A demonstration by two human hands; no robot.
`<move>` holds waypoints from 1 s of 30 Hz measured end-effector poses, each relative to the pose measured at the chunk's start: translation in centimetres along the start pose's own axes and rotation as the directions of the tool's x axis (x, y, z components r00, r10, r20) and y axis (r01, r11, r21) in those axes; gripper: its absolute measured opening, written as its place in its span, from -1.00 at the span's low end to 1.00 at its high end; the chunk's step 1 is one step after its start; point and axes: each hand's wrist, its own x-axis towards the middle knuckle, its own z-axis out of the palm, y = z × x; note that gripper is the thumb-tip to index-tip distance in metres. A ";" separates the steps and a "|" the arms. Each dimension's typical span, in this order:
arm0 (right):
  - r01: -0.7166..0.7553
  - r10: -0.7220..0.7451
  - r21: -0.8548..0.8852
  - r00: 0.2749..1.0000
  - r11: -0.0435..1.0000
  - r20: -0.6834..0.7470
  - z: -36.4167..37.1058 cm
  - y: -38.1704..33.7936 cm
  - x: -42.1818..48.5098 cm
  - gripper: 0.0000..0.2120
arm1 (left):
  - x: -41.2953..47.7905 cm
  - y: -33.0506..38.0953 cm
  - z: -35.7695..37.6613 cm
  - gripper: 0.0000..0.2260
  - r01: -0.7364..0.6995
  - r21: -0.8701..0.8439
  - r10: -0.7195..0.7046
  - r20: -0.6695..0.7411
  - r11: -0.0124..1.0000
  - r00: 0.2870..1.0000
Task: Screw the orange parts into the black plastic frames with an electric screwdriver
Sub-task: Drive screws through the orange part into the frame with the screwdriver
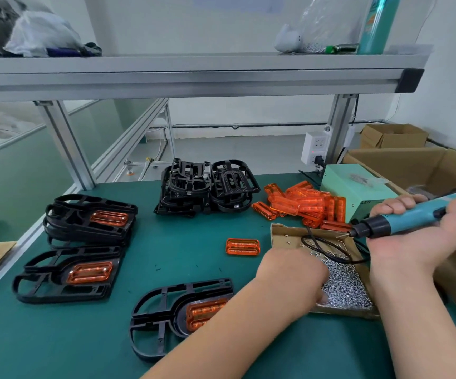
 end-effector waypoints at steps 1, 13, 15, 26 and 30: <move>-0.005 0.005 -0.006 1.000 1.000 -0.012 0.2 -0.1 -0.3 -0.57 | 0.1 0.0 0.0 -0.74 0.000 -0.041 0.001 0.021 0.999 1.000; -0.008 0.008 0.004 1.000 1.000 0.011 -1.9 0.9 2.4 -0.58 | -0.4 -0.6 2.3 -0.82 -0.026 -0.168 0.009 -0.100 0.985 0.995; -0.008 0.007 0.116 1.000 0.993 0.005 -2.4 1.3 3.4 -0.60 | -0.5 -0.4 2.5 -0.83 -0.024 -0.150 0.006 -0.121 0.988 0.993; -0.030 0.015 0.196 0.997 0.980 0.079 -4.5 2.6 6.1 -0.62 | -0.5 -0.8 1.4 -0.82 -0.110 0.151 0.125 -0.098 0.982 0.987; -0.035 0.020 0.193 0.997 0.981 0.081 -4.3 2.7 6.0 -0.62 | -0.1 -0.8 1.4 -0.92 -0.080 0.097 0.088 -0.080 0.992 0.993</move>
